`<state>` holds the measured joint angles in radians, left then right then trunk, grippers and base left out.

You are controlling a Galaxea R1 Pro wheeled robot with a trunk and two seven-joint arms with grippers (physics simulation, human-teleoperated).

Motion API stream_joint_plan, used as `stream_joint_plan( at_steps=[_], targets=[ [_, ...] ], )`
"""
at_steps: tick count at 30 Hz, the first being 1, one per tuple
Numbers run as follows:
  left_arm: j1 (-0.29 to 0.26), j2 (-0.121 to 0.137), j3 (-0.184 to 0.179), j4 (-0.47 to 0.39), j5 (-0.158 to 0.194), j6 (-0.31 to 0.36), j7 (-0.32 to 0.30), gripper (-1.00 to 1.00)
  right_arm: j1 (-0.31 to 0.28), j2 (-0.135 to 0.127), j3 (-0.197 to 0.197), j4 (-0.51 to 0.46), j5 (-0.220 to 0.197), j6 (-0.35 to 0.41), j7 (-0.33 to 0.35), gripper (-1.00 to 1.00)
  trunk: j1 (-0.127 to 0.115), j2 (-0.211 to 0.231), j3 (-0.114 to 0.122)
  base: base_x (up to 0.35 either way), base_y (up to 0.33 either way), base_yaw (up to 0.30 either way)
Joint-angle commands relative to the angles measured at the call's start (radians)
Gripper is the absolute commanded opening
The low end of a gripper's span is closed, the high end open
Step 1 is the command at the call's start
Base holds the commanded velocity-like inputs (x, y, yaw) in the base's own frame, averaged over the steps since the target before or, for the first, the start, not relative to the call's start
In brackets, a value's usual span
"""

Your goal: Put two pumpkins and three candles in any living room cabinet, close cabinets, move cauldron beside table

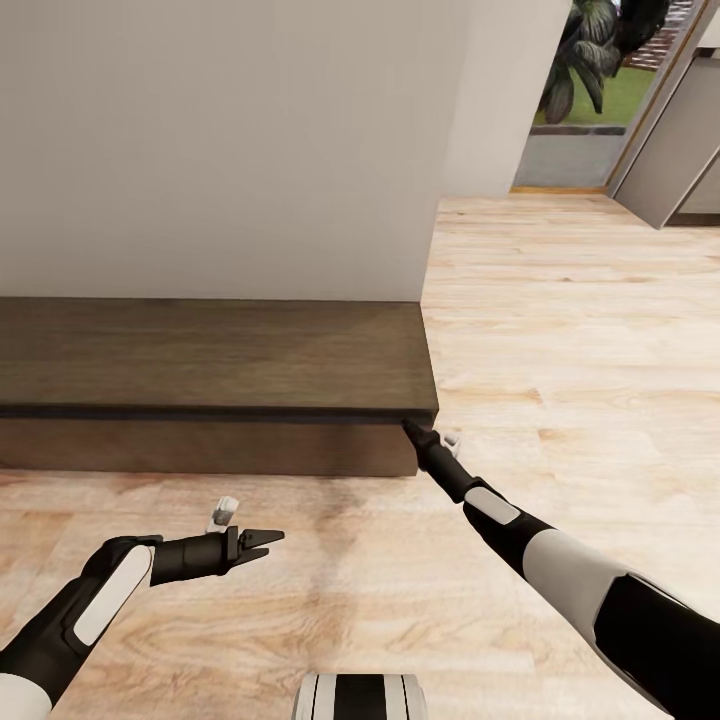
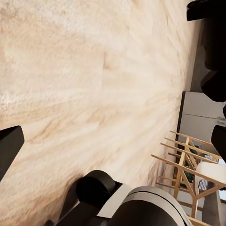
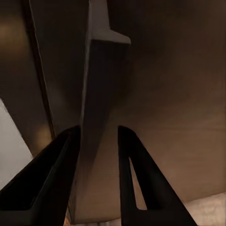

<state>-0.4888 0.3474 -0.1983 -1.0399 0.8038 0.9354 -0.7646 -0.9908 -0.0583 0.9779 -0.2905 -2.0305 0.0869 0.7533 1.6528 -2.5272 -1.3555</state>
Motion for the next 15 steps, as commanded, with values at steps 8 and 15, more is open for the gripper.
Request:
stream_joint_plan(
  at_steps=[8, 15],
  targets=[
    [-0.001, 0.001, -0.002, 0.000, 0.003, 0.005, -0.001, 1.00, 0.000, -0.001, 0.006, 0.002, -0.013, -0.022, 0.010, -1.00, 0.000, 0.000, -0.001, 0.000, 0.000, 0.000],
    [-0.001, 0.001, -0.001, 0.000, 0.003, 0.004, -0.001, 1.00, 0.000, -0.002, 0.000, 0.004, -0.015, -0.046, 0.018, -1.00, 0.000, 0.000, -0.001, 0.000, 0.000, 0.000]
  ],
)
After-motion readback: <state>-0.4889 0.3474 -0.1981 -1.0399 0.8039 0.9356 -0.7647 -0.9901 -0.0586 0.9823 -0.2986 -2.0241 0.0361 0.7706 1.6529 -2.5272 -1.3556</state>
